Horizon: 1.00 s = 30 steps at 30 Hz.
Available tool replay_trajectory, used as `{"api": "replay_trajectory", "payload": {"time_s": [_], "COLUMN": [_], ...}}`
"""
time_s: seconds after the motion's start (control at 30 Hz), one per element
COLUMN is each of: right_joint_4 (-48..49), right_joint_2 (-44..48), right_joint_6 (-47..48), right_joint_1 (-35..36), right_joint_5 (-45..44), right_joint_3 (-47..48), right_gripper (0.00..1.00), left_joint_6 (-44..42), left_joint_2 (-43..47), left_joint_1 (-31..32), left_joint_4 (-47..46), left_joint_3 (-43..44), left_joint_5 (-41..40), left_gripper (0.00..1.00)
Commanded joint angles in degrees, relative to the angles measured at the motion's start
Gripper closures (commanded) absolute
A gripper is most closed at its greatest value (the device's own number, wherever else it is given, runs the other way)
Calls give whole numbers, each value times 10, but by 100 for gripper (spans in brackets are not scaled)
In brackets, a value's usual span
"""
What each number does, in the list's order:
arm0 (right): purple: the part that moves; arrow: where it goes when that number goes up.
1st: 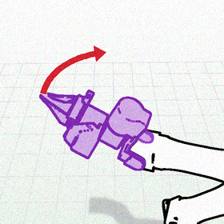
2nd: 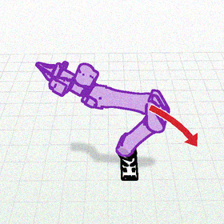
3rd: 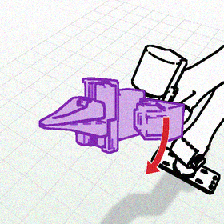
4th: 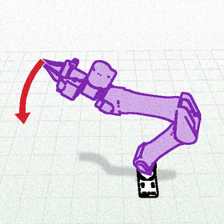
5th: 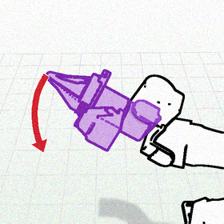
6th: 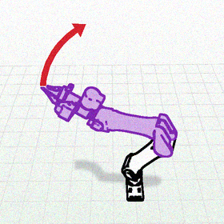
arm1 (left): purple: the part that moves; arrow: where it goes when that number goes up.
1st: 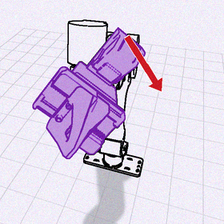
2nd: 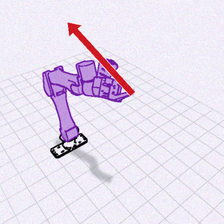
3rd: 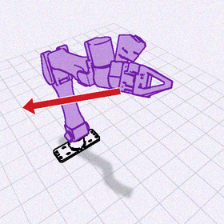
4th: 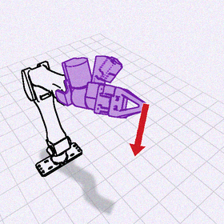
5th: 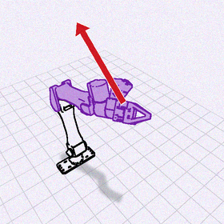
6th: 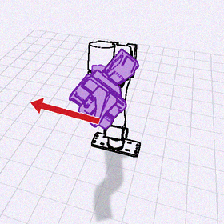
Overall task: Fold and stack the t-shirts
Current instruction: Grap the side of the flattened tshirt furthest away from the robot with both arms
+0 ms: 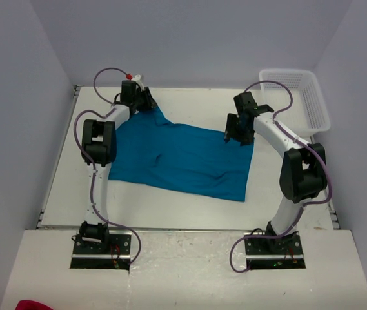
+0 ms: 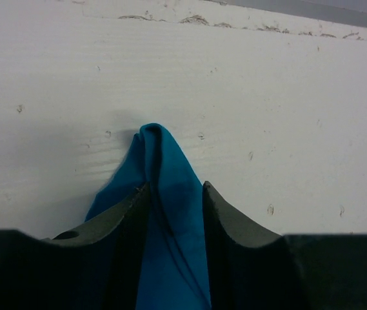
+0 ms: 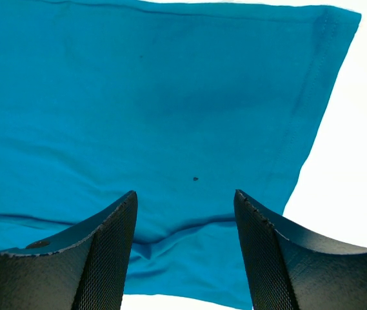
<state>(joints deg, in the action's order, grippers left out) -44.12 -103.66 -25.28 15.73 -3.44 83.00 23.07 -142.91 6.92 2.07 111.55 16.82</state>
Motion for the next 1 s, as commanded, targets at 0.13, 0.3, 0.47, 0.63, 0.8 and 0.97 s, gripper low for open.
{"api": "replay_trajectory", "payload": {"time_s": [0.13, 0.3, 0.47, 0.63, 0.8, 0.97], "right_joint_4": [3, -3, -13, -12, -11, -4], "right_joint_2": [6, 0, 1, 2, -13, -16], "right_joint_6": [6, -9, -12, -11, -13, -14], "right_joint_1": [-2, -2, -3, -3, -3, -3], "right_joint_5": [-9, -25, -37, -32, -28, -23], "right_joint_3": [10, 16, 26, 25, 24, 22], "right_gripper": [37, 37, 39, 39, 39, 40], "left_joint_6": [19, 24, 39, 48, 51, 62], "left_joint_2": [-20, -31, -43, -54, -32, 27], "left_joint_1": [-13, -16, -19, -21, -21, -21], "left_joint_4": [-32, -41, -54, -59, -78, -117], "left_joint_3": [29, 31, 38, 50, 36, -12], "left_joint_5": [36, 38, 46, 57, 68, 75], "left_gripper": [60, 66, 82, 100, 100, 100]}}
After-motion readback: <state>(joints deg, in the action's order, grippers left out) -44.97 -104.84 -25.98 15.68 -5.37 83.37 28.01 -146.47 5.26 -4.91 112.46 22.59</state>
